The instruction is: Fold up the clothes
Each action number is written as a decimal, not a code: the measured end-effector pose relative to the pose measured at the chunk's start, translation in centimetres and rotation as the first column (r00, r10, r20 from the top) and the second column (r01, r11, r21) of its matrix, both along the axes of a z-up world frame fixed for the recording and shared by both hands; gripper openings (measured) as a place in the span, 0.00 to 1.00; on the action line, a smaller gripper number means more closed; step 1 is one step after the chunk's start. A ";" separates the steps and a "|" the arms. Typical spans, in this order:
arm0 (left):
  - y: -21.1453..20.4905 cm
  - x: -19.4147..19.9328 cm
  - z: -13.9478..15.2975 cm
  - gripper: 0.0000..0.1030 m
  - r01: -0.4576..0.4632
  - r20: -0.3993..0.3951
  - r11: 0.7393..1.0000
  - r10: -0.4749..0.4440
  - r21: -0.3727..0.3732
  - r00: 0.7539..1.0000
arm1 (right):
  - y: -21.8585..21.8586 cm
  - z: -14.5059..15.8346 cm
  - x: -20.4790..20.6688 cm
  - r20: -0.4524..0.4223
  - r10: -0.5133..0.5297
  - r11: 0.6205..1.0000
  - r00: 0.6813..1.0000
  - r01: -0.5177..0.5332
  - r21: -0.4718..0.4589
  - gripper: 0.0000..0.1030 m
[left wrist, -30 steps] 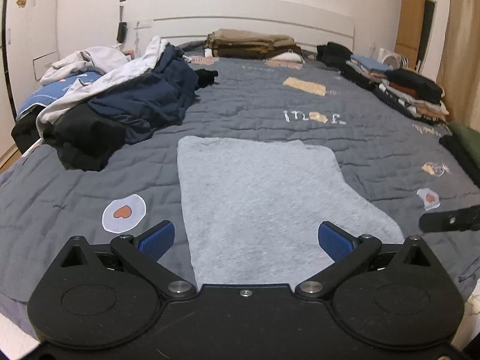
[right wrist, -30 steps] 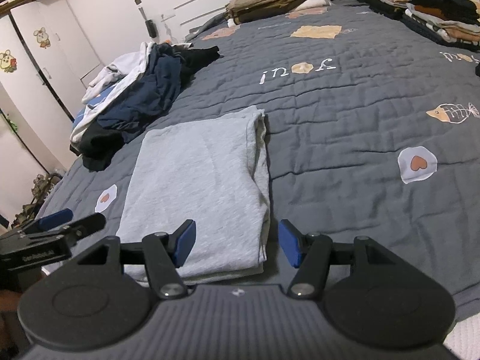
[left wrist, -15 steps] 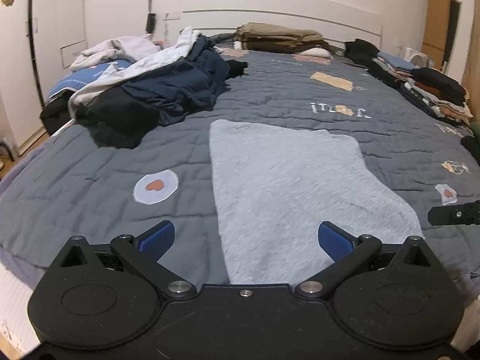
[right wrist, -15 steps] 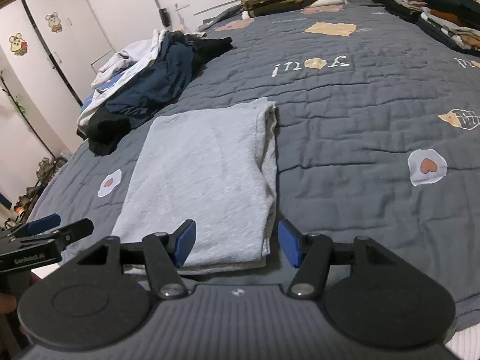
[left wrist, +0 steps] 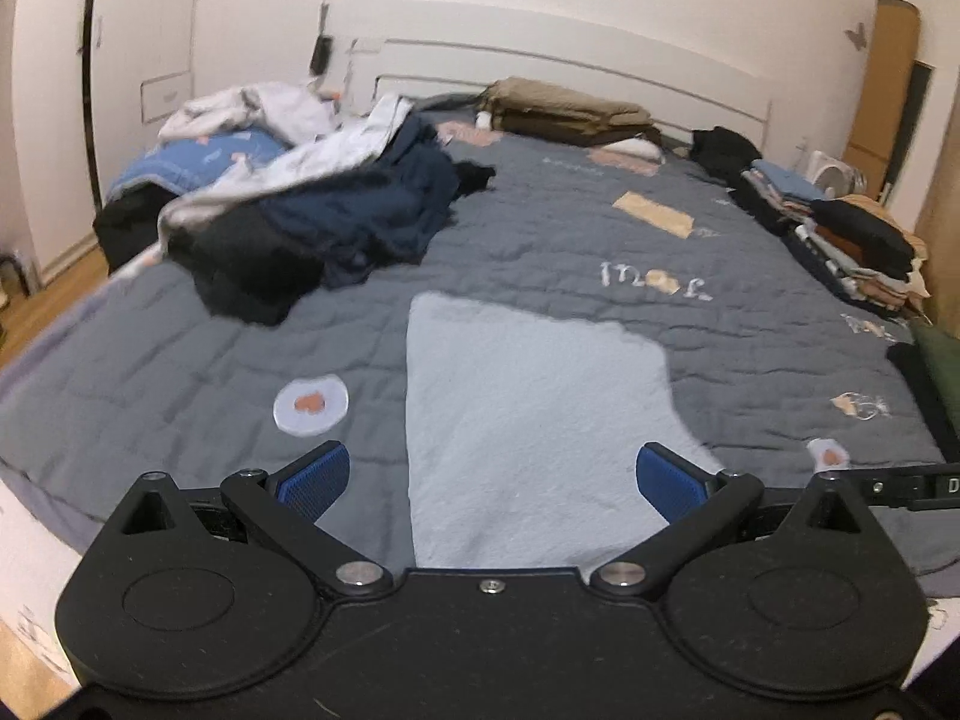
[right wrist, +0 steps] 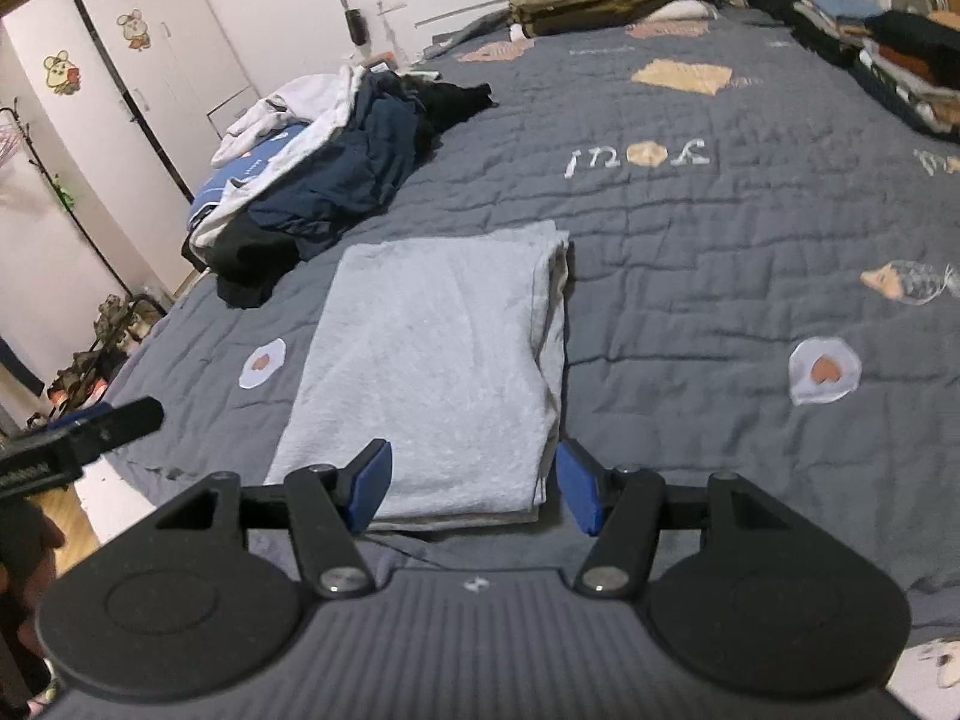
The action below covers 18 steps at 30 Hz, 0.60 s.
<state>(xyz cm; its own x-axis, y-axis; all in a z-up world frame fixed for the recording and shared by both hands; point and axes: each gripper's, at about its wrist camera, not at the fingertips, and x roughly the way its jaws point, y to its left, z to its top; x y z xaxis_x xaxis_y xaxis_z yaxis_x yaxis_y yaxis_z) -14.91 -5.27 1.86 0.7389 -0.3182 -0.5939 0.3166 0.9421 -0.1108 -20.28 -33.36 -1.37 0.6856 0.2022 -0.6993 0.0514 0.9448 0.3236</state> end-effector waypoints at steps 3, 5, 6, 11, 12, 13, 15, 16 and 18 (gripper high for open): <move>0.2 -1.0 2.3 1.00 0.008 0.016 1.000 -0.009 0.015 1.000 | -0.2 2.0 -0.9 0.010 0.008 1.000 1.000 -0.008 0.003 0.58; 0.4 -1.6 3.8 1.00 0.014 0.027 1.000 -0.015 0.026 1.000 | -0.3 3.1 -1.4 0.015 0.019 1.000 1.000 -0.019 0.001 0.58; 0.5 -2.0 4.6 1.00 0.017 0.032 0.999 -0.018 0.031 0.999 | -0.3 3.6 -1.6 0.018 0.024 1.000 1.000 -0.024 -0.002 0.58; 0.4 -2.8 5.6 1.00 0.026 0.056 0.998 -0.029 0.065 0.998 | -0.9 5.3 -3.0 0.034 0.018 1.000 0.999 -0.019 0.025 0.58; 0.5 -3.0 5.8 1.00 0.027 0.060 0.997 -0.032 0.069 0.998 | -1.0 5.5 -3.2 0.037 0.015 0.999 0.999 -0.016 0.033 0.58; 0.6 -3.2 5.9 1.00 0.029 0.064 0.997 -0.034 0.074 0.997 | -1.1 5.8 -3.6 0.039 0.013 0.999 0.999 -0.014 0.039 0.58; 0.9 -3.6 6.2 1.00 0.024 0.082 0.997 -0.030 0.076 0.996 | -1.1 6.2 -4.3 0.055 0.010 0.999 0.998 -0.012 0.038 0.58; 1.1 -3.8 6.3 1.00 0.021 0.092 0.997 -0.028 0.077 0.995 | -1.2 6.4 -4.6 0.062 0.008 0.999 0.998 -0.010 0.040 0.58; 1.7 -4.0 6.4 1.00 0.020 0.100 0.998 -0.026 0.066 0.995 | -1.3 6.6 -5.2 0.070 -0.001 0.999 0.998 -0.003 0.047 0.58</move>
